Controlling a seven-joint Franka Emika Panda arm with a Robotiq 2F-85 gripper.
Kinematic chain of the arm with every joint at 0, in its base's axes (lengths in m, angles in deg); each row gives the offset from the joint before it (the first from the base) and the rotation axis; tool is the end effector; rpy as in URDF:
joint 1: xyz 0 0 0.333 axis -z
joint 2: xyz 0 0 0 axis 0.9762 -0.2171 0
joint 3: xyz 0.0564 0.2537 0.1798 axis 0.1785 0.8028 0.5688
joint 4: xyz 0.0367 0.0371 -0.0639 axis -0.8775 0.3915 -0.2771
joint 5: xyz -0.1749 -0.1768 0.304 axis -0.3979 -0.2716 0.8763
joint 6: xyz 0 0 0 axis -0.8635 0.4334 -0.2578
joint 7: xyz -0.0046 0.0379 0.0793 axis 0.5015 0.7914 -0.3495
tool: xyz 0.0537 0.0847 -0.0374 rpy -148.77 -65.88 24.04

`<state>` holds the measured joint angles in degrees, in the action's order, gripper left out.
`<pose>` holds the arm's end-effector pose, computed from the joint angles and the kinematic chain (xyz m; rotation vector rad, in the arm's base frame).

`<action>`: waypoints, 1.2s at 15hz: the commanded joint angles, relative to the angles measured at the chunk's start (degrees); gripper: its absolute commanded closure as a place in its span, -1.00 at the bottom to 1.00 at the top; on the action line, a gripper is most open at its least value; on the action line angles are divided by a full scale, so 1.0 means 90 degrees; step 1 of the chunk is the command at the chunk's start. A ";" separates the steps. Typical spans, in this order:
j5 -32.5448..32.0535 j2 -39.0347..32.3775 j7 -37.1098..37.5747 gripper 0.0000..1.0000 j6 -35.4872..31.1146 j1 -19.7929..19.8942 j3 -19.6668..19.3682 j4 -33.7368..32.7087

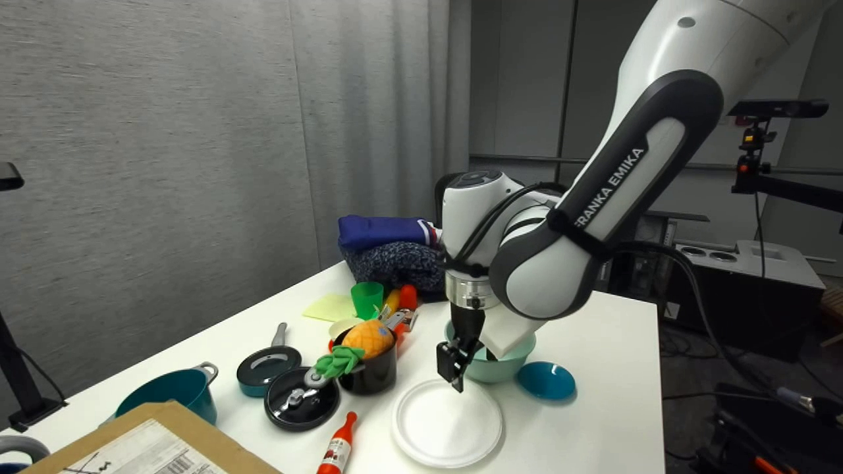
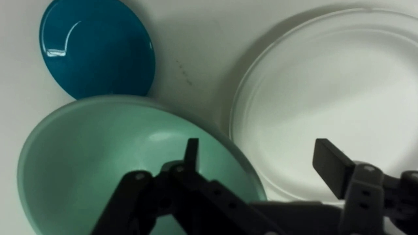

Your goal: Put the green bowl on the white plate

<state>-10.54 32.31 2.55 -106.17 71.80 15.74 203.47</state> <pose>0.5600 0.0216 0.2023 2.9706 -0.4727 0.0976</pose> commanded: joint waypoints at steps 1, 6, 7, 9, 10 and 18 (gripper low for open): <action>0.0091 -0.0196 -0.0077 -0.17 -0.0198 -0.0201 -0.0217 -0.0157; -0.0230 -0.0196 0.0219 0.61 -0.0033 -0.0493 -0.0605 -0.0218; -0.0357 -0.0171 0.0354 0.78 0.0024 -0.0599 -0.0748 -0.0229; -0.0582 -0.0128 0.0611 1.00 0.0155 -0.0766 -0.0996 -0.0267; -0.0734 -0.0111 0.0760 1.00 0.0215 -0.0848 -0.1109 -0.0298; -0.0893 0.0355 0.0754 0.97 0.0007 -0.0893 -0.0876 -0.0148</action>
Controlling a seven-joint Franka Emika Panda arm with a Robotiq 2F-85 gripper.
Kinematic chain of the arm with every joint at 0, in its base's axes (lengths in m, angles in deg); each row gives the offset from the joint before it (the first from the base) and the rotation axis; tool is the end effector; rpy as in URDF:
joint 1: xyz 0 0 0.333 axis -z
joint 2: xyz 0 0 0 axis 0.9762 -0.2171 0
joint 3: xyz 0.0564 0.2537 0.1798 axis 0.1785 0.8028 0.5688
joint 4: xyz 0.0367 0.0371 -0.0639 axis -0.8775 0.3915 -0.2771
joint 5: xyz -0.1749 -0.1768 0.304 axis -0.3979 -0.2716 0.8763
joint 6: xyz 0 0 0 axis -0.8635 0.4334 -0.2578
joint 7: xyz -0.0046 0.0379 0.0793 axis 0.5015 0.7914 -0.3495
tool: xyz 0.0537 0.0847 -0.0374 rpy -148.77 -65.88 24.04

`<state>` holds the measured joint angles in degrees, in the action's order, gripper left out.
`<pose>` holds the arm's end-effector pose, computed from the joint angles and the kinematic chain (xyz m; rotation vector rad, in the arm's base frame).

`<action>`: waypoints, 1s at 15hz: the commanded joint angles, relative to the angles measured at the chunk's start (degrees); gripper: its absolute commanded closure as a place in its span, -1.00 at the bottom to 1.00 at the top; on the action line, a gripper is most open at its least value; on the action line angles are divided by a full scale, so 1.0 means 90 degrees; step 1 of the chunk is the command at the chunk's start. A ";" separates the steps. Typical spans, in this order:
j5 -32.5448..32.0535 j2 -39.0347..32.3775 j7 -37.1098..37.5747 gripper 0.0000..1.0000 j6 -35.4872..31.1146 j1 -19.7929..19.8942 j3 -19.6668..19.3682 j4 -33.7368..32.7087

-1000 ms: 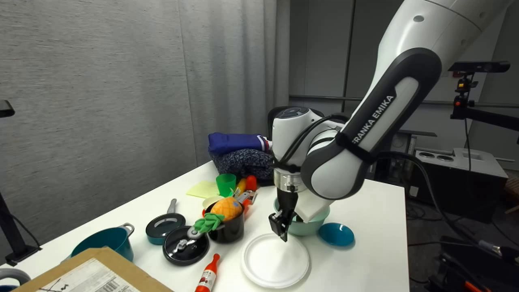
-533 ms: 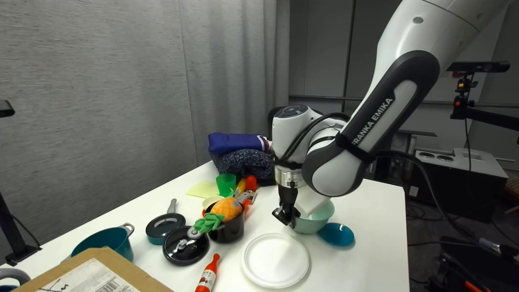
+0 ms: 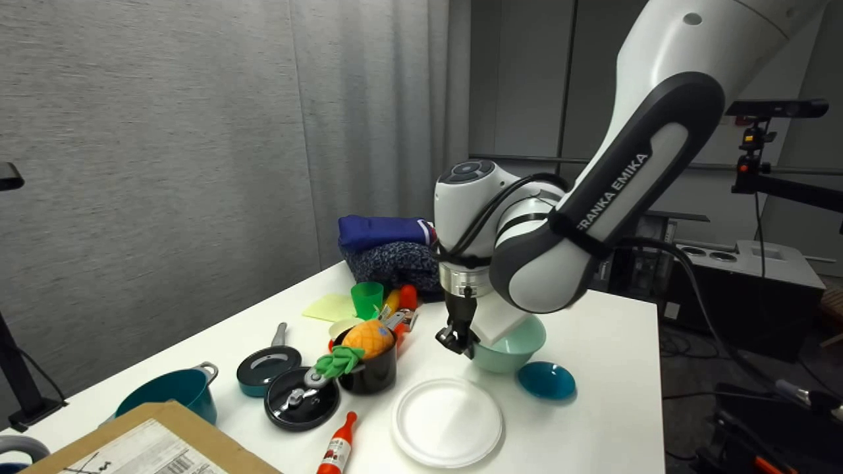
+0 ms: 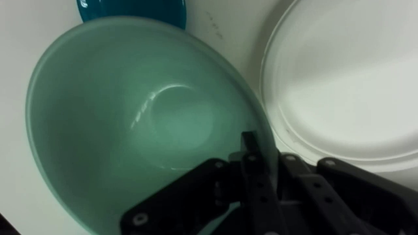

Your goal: Put the green bowl on the white plate

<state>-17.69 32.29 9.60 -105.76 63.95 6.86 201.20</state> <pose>0.5749 0.0146 0.2201 2.8522 -0.4868 0.2108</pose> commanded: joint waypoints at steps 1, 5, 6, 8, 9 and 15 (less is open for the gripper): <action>-0.0018 0.0446 -0.0122 0.97 -0.0041 0.0013 0.0211 0.0118; 0.0521 0.0978 -0.0772 0.97 -0.0078 0.0282 0.0764 0.0279; 0.0912 0.0981 -0.1080 0.97 -0.0069 0.0408 0.0980 0.0222; 0.1879 0.0863 -0.1875 0.97 0.0014 0.0629 0.1413 0.0034; 0.2268 0.0812 -0.2225 0.97 0.0087 0.0720 0.1569 -0.0036; 0.2684 0.0097 -0.2510 0.97 0.0674 0.0706 0.1642 -0.0490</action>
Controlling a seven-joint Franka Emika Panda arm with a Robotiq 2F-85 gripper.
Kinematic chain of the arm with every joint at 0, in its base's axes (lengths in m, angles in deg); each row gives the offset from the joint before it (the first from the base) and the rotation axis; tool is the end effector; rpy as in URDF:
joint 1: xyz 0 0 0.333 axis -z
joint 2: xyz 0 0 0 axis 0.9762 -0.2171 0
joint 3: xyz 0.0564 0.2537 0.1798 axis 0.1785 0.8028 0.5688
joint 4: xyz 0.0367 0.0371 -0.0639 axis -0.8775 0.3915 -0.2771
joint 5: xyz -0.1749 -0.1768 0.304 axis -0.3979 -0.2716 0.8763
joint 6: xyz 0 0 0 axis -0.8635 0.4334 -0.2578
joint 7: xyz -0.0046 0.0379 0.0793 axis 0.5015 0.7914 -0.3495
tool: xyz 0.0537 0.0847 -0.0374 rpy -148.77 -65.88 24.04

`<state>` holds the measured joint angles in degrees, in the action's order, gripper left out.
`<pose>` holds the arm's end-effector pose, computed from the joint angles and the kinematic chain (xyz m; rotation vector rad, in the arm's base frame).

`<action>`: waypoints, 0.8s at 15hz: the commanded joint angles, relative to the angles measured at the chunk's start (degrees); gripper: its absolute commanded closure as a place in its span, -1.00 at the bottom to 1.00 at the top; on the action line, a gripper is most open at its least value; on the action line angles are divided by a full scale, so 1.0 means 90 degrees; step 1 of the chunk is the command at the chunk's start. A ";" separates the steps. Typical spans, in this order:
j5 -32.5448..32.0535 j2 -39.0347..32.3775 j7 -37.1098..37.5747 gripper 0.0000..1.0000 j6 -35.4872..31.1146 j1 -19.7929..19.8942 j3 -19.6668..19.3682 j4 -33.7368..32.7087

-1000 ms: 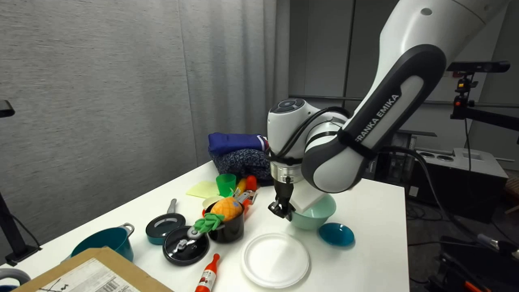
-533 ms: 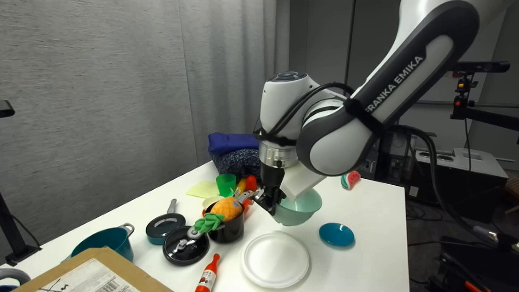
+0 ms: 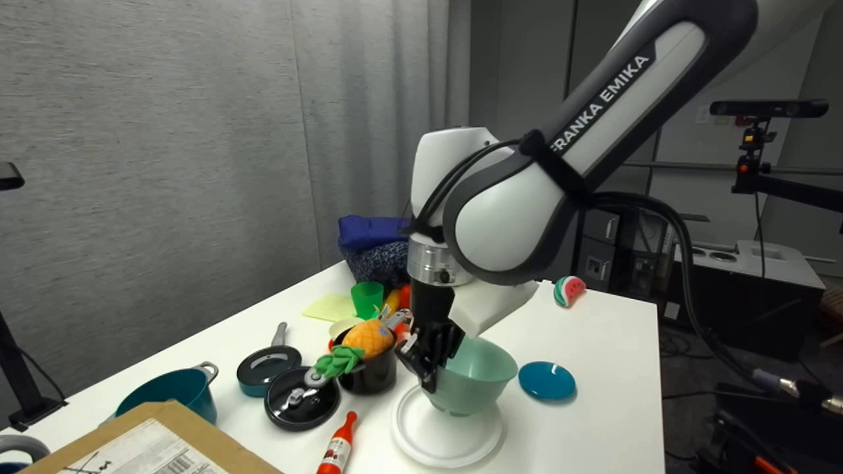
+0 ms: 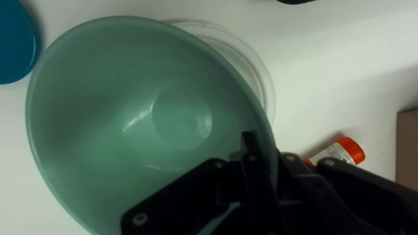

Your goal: Put the green bowl on the white plate

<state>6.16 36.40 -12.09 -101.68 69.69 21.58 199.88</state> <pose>0.5750 0.0969 0.2598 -3.0641 0.2718 -0.1056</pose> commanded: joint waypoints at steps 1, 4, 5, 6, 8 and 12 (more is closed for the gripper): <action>0.0053 -0.0485 -0.0120 0.97 0.0164 0.0064 0.0016 -0.0394; 0.0010 -0.0809 -0.0131 0.97 -0.0318 -0.0022 0.0042 -0.0499; -0.0041 -0.0819 -0.0134 0.97 -0.0276 -0.0048 0.0041 -0.0562; -0.0001 -0.0825 -0.0156 0.39 -0.0354 -0.0050 0.0071 -0.0565; -0.0016 -0.0859 -0.0170 0.23 -0.0391 -0.0066 0.0092 -0.0590; -0.0108 -0.0853 -0.0174 -0.41 -0.0376 -0.0138 0.0066 -0.0548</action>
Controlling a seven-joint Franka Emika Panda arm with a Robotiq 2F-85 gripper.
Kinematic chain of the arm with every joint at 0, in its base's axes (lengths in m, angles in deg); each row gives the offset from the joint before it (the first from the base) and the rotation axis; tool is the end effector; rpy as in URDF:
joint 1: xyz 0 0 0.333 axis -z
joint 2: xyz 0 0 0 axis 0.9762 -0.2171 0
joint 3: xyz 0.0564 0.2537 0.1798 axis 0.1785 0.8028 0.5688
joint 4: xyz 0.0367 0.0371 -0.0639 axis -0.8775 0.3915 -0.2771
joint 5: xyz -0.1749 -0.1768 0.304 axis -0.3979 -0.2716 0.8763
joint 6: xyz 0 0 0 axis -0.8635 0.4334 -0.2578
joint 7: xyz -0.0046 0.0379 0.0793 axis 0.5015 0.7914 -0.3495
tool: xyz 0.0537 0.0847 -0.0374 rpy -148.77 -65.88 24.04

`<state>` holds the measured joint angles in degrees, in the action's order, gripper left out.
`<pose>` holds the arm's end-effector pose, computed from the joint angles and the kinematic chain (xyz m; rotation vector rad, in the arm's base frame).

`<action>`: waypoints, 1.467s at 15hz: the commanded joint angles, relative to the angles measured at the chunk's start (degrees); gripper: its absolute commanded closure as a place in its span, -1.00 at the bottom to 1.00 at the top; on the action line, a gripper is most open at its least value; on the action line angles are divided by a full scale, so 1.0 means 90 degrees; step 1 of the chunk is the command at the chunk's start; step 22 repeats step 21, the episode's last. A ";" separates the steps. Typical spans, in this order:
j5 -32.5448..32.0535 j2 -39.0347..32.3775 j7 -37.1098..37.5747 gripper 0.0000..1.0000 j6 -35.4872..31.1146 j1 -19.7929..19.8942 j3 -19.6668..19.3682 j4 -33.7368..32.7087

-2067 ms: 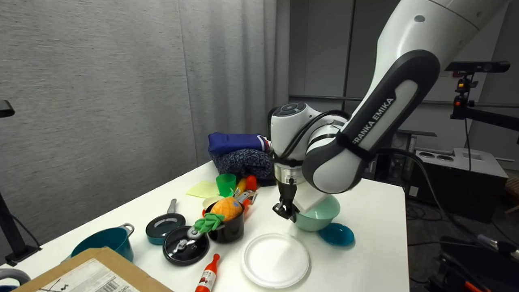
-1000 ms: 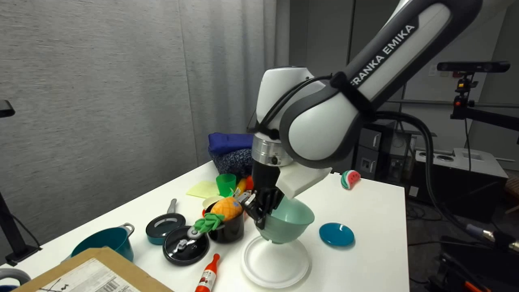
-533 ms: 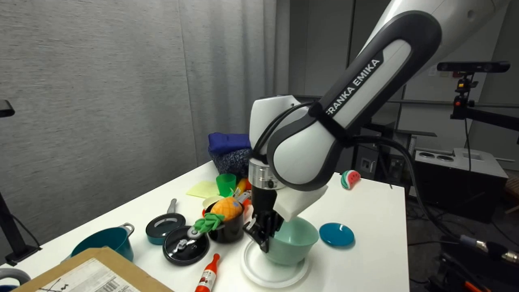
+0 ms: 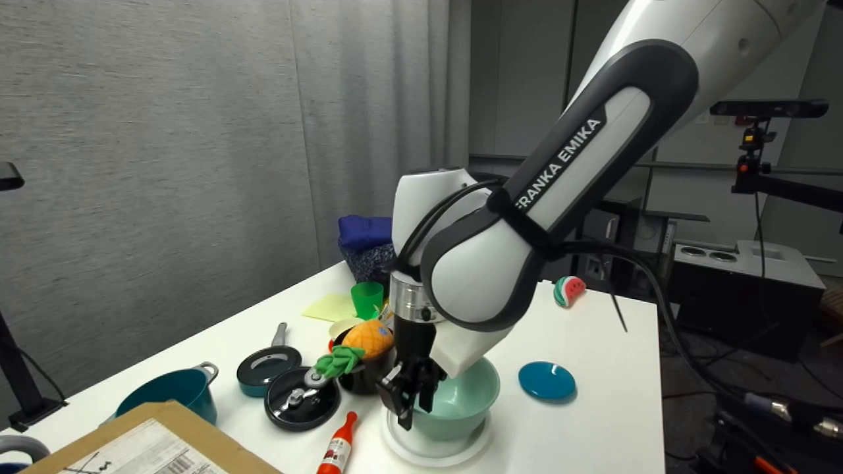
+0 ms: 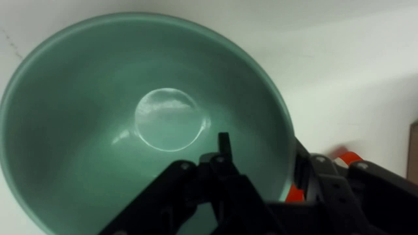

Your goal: Put the green bowl on the white plate

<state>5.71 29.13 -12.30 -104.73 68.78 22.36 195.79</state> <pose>0.5903 0.1170 0.2181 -3.0654 0.2187 -0.1000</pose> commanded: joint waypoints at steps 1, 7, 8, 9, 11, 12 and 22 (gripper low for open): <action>-0.0075 -0.0023 -0.0145 -0.53 -0.0059 -0.0049 -0.0032 -0.0065; -0.0711 0.0518 0.0265 -1.00 0.0278 -0.0291 -0.0409 0.0151; -0.0840 0.0621 0.0316 -1.00 0.0336 -0.0307 -0.0466 0.0178; -0.0974 0.0723 0.0422 -1.00 0.0392 -0.0323 -0.0539 0.0212; -0.1154 0.0896 0.0600 -1.00 0.0616 -0.0283 -0.0627 0.0229; -0.1206 0.0968 0.0678 -1.00 0.0717 -0.0246 -0.0656 0.0233; -0.0979 0.0974 0.0638 -1.00 0.0971 0.0078 -0.0615 0.0153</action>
